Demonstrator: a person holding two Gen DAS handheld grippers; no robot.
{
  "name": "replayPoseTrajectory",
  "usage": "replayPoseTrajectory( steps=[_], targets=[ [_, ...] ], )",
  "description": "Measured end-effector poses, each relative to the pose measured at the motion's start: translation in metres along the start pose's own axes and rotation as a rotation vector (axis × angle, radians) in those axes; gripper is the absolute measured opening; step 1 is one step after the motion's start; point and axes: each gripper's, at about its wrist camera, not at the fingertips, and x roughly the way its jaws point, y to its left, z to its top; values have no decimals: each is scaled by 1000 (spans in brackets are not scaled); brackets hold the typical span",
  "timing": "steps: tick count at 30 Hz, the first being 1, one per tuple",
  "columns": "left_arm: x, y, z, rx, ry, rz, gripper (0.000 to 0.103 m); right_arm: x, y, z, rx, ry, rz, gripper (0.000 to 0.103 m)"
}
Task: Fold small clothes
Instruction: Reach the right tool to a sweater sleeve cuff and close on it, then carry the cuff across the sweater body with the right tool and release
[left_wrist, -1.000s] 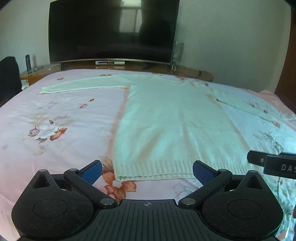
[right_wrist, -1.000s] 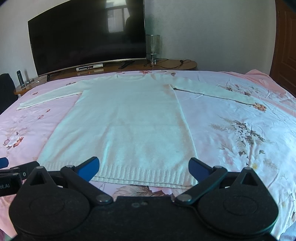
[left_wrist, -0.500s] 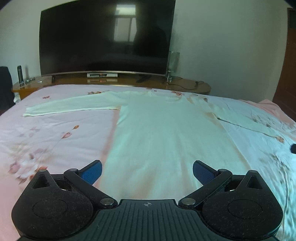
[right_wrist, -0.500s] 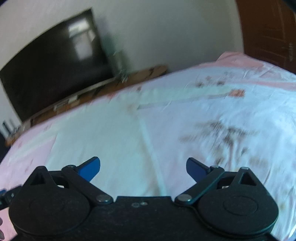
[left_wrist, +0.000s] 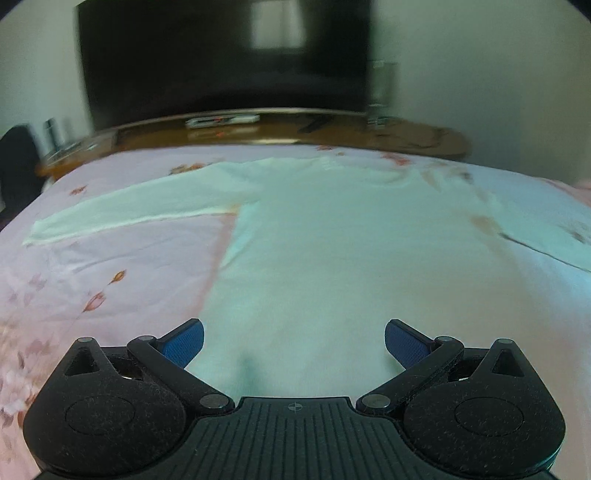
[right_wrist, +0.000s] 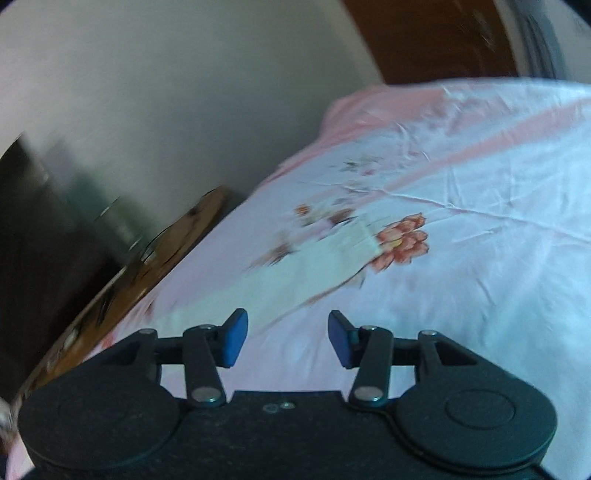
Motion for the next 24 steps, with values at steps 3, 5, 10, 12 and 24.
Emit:
replayPoseTrajectory(
  steps=[3, 5, 10, 12, 24],
  targets=[
    [14, 4, 3, -26, 10, 32, 103, 47, -22, 9, 92, 31, -28, 46],
    [21, 9, 5, -43, 7, 86, 103, 71, -36, 8, 148, 58, -49, 44],
    [30, 29, 10, -127, 5, 150, 103, 95, -46, 8, 170, 29, -16, 39],
    [36, 41, 11, -163, 26, 149, 103, 102, -46, 10, 166, 24, -4, 36],
    [65, 98, 4, -151, 94, 122, 103, 109, 10, 22, -21, -1, -22, 5]
  ],
)
